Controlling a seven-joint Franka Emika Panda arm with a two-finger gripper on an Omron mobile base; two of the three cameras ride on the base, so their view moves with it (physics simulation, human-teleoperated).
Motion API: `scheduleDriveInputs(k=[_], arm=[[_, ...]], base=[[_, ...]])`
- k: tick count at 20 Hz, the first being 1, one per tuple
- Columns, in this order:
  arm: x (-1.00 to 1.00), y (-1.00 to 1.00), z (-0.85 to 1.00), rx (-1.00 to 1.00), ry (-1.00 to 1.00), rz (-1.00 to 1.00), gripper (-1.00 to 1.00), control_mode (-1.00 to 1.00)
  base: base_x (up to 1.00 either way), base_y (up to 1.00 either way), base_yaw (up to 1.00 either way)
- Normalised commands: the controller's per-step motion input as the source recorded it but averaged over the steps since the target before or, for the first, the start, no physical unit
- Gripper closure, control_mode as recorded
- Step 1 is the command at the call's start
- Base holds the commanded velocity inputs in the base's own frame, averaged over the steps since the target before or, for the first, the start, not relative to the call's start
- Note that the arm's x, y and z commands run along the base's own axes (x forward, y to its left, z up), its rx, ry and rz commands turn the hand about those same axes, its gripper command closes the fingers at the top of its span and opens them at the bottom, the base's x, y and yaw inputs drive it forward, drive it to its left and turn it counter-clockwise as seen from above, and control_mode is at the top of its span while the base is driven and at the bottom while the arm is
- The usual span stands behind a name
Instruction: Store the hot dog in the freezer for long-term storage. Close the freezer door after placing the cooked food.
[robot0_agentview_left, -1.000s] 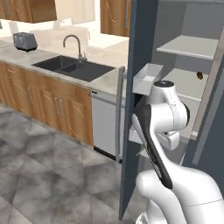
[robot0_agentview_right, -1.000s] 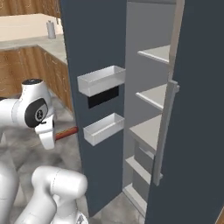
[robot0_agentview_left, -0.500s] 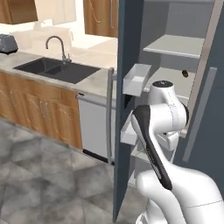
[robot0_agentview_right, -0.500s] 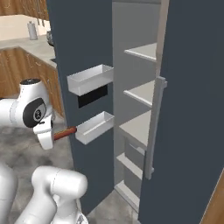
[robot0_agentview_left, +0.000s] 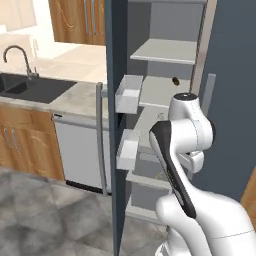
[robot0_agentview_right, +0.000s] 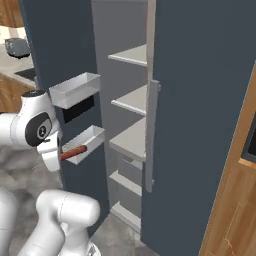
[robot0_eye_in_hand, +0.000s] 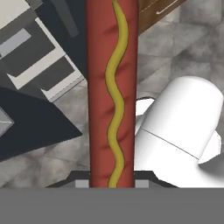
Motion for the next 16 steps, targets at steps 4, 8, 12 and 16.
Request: scheduleDriveInputs(k=[4,8,12,16], arm=[[0.00,0.00,0.00,0.00,0.00,0.00,1.00,1.00],[0.00,0.00,0.00,0.00,0.00,0.00,1.00,1.00],[0.00,0.00,0.00,0.00,0.00,0.00,1.00,1.00],[0.00,0.00,0.00,0.00,0.00,0.00,1.00,1.00]], base=[[0.00,0.00,-0.36],[0.23,0.00,-0.19],[0.19,0.14,-0.01],[0.29,0.00,0.01]])
